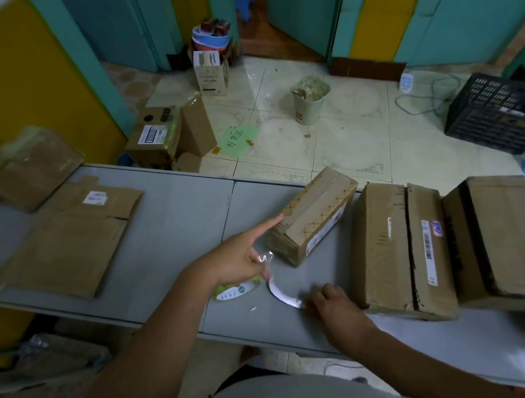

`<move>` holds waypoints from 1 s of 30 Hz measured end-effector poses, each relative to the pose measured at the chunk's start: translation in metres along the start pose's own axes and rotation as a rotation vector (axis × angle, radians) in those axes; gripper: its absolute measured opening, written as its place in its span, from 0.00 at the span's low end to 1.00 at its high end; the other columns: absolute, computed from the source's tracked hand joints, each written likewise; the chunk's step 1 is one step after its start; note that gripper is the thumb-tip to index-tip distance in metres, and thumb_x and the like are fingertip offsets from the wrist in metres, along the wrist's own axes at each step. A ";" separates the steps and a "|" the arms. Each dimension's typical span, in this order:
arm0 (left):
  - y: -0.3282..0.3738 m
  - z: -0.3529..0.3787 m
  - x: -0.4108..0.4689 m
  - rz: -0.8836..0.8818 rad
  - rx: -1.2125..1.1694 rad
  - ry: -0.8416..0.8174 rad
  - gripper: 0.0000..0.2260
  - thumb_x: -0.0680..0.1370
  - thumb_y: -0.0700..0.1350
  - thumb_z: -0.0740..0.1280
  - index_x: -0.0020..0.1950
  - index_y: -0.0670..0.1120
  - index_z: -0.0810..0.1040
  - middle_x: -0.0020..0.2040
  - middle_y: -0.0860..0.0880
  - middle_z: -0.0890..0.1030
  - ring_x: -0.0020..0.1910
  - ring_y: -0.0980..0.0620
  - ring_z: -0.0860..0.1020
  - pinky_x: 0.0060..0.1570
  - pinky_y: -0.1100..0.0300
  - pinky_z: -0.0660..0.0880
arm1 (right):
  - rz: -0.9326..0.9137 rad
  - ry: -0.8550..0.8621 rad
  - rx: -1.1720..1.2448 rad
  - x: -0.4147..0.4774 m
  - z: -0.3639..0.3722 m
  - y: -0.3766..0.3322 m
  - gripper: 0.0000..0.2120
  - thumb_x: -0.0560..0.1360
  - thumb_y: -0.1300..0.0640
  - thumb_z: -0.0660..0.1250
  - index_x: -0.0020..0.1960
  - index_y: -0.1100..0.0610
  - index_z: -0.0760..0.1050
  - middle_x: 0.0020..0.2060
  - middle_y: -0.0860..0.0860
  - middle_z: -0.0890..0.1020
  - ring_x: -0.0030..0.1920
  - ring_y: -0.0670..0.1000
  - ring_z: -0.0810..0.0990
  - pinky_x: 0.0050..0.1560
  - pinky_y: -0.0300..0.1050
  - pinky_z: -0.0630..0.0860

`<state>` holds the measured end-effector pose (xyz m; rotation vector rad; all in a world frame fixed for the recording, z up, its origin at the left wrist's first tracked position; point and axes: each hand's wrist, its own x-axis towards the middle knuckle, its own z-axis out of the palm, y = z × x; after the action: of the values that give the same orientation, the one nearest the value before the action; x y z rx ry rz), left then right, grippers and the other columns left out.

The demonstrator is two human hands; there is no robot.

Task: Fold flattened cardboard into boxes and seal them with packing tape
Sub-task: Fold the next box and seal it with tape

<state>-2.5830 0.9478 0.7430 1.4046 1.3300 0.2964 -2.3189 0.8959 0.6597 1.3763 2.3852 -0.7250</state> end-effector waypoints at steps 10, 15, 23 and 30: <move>-0.004 0.006 0.000 0.029 -0.021 -0.032 0.48 0.78 0.40 0.76 0.77 0.81 0.53 0.45 0.50 0.89 0.49 0.55 0.87 0.53 0.59 0.81 | -0.182 0.706 0.155 0.036 -0.109 -0.023 0.18 0.76 0.48 0.74 0.63 0.51 0.80 0.56 0.49 0.77 0.59 0.52 0.73 0.59 0.49 0.71; -0.006 0.004 0.000 -0.011 -0.036 -0.052 0.49 0.76 0.39 0.77 0.78 0.79 0.52 0.46 0.50 0.89 0.50 0.54 0.87 0.58 0.54 0.82 | -0.111 0.754 0.070 0.057 -0.099 -0.032 0.16 0.73 0.49 0.76 0.58 0.52 0.81 0.55 0.50 0.78 0.59 0.56 0.73 0.60 0.53 0.68; -0.002 0.002 -0.006 -0.060 -0.037 -0.043 0.49 0.76 0.39 0.77 0.80 0.77 0.52 0.49 0.42 0.88 0.53 0.45 0.87 0.63 0.43 0.81 | -0.120 0.807 0.022 0.065 -0.084 -0.025 0.17 0.72 0.49 0.77 0.57 0.52 0.79 0.56 0.52 0.77 0.60 0.57 0.73 0.62 0.56 0.69; -0.002 -0.002 -0.003 -0.060 -0.013 -0.070 0.50 0.76 0.41 0.79 0.78 0.79 0.52 0.49 0.46 0.88 0.53 0.48 0.87 0.62 0.43 0.82 | -0.077 0.831 0.028 0.070 -0.087 -0.028 0.12 0.76 0.47 0.72 0.53 0.53 0.79 0.53 0.53 0.78 0.57 0.58 0.75 0.60 0.56 0.70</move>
<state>-2.5870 0.9456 0.7434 1.3496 1.3082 0.2132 -2.3788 0.9829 0.7056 1.8671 3.0455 -0.1980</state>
